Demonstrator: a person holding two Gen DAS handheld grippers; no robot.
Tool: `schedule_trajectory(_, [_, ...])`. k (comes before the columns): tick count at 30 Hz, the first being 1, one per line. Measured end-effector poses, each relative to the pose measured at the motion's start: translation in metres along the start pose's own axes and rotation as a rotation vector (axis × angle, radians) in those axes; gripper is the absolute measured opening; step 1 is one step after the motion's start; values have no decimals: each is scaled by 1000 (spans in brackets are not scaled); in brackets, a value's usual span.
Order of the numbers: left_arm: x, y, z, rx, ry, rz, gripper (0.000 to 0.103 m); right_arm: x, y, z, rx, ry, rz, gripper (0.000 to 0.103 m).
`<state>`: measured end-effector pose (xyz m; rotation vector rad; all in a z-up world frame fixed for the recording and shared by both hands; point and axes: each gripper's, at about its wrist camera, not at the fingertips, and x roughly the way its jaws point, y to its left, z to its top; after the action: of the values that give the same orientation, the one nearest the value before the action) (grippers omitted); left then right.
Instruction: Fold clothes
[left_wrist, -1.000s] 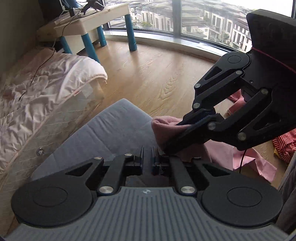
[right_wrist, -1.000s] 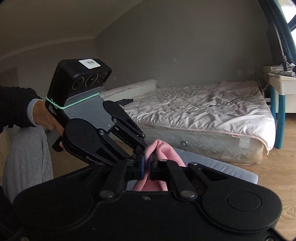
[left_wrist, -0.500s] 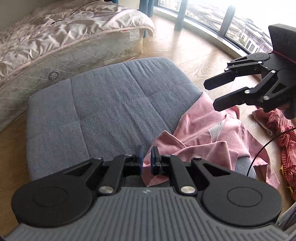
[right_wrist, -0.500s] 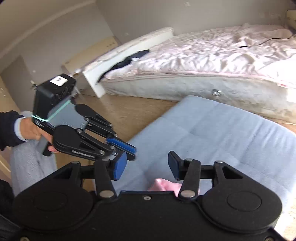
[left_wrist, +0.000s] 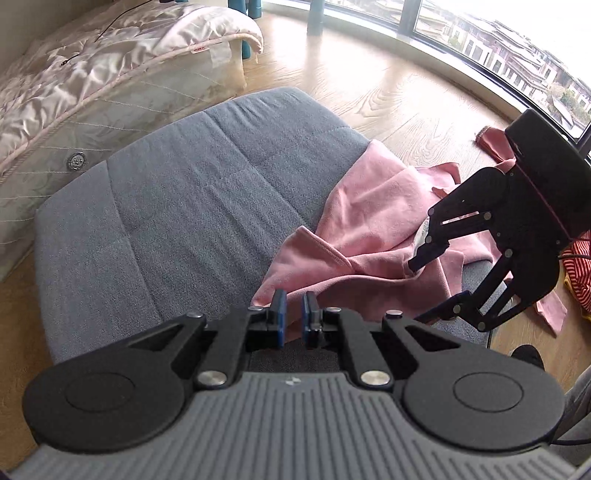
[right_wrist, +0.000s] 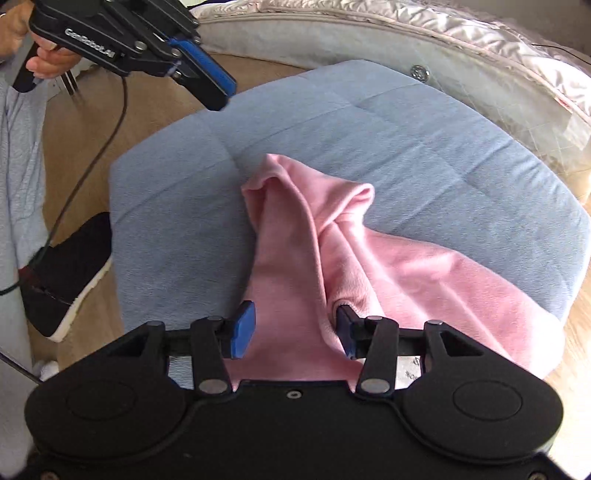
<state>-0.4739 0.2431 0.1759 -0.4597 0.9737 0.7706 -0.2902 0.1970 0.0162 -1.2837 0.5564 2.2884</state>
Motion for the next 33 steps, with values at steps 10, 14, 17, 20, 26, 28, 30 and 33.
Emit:
schedule_trajectory(10, [25, -26, 13, 92, 17, -47, 10, -42, 24, -21, 13, -26, 89, 49])
schedule_trajectory(14, [27, -34, 17, 101, 12, -59, 11, -63, 9, -41, 69, -52, -22, 49])
schedule_trajectory(17, [30, -39, 19, 102, 21, -58, 12, -73, -11, -51, 111, -61, -102, 49])
schedule_trajectory(20, [33, -42, 24, 109, 27, -63, 12, -74, -23, -58, 82, -43, -172, 50])
schedule_trajectory(26, [39, -52, 31, 142, 25, -78, 13, -71, -37, -76, 59, -12, -252, 50])
schedule_trajectory(28, [43, -54, 33, 150, 28, -77, 13, -70, -41, -80, 70, -18, -267, 51])
schedule_trajectory(30, [46, -55, 34, 152, 34, -82, 13, -70, -48, -84, 94, -23, -283, 54])
schedule_trajectory(33, [50, -57, 37, 153, 43, -88, 13, -74, -56, -91, 119, -31, -289, 64])
